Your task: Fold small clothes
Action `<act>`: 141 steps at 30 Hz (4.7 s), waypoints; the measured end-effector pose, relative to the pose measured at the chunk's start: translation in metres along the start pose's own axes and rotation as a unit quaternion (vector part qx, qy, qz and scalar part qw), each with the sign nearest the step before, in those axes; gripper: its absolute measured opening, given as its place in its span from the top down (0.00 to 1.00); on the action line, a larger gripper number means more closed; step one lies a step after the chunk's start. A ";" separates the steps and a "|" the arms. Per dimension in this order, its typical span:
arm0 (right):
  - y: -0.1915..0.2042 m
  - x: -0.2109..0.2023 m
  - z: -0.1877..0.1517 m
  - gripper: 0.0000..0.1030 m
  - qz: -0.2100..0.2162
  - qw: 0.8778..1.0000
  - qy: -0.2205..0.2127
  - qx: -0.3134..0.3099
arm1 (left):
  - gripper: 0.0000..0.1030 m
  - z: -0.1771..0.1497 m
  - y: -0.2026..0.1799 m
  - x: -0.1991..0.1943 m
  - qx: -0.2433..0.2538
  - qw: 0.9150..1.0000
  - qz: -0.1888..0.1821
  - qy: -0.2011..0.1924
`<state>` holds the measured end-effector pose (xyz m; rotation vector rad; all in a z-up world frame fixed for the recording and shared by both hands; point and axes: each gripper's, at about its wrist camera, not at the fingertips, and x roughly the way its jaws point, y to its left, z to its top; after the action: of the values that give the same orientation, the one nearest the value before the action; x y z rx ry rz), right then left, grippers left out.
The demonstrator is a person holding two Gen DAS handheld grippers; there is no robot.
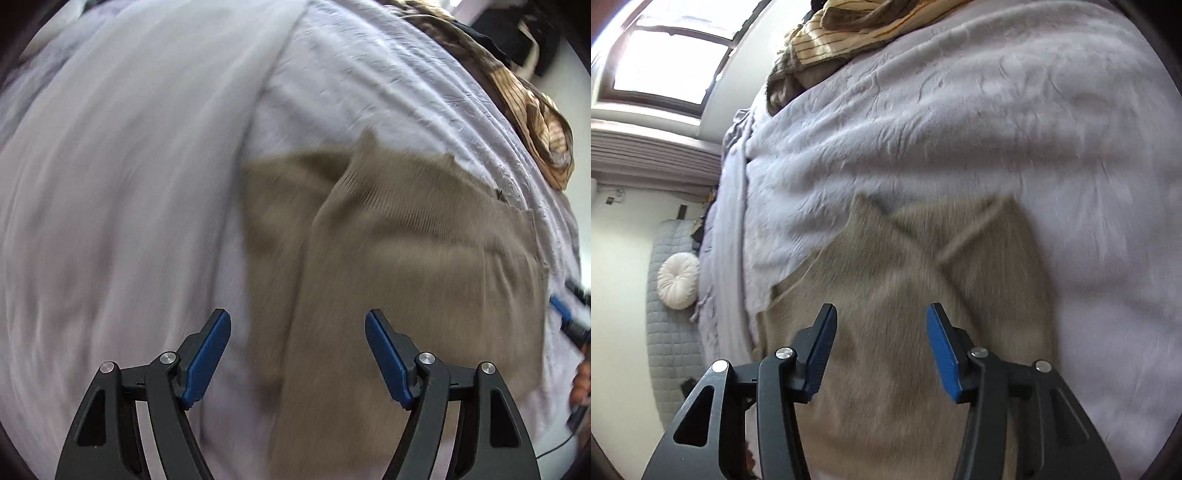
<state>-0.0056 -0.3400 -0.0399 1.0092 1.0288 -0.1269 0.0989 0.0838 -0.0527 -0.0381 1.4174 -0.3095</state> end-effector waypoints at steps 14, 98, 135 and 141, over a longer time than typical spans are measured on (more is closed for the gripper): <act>-0.081 -0.040 -0.146 0.46 0.029 0.984 -0.005 0.175 | 0.26 -0.093 0.013 0.022 -0.155 0.982 -0.086 0.069; 0.097 0.008 -0.193 0.81 -0.218 0.953 0.123 -0.168 | 0.79 -0.123 -0.026 -0.028 0.072 0.996 0.045 0.033; 0.145 0.102 -0.253 0.38 -0.100 0.968 0.189 -0.133 | 0.01 -0.099 0.047 -0.032 -0.001 0.999 0.030 0.022; 0.139 0.110 -0.250 0.38 -0.041 0.979 0.186 -0.073 | 0.01 -0.100 0.061 -0.034 -0.015 1.000 0.008 0.013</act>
<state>-0.0361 -0.0363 -0.0677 0.8734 1.4007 0.0723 0.0092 0.1661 -0.0486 -0.0482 1.4477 -0.2769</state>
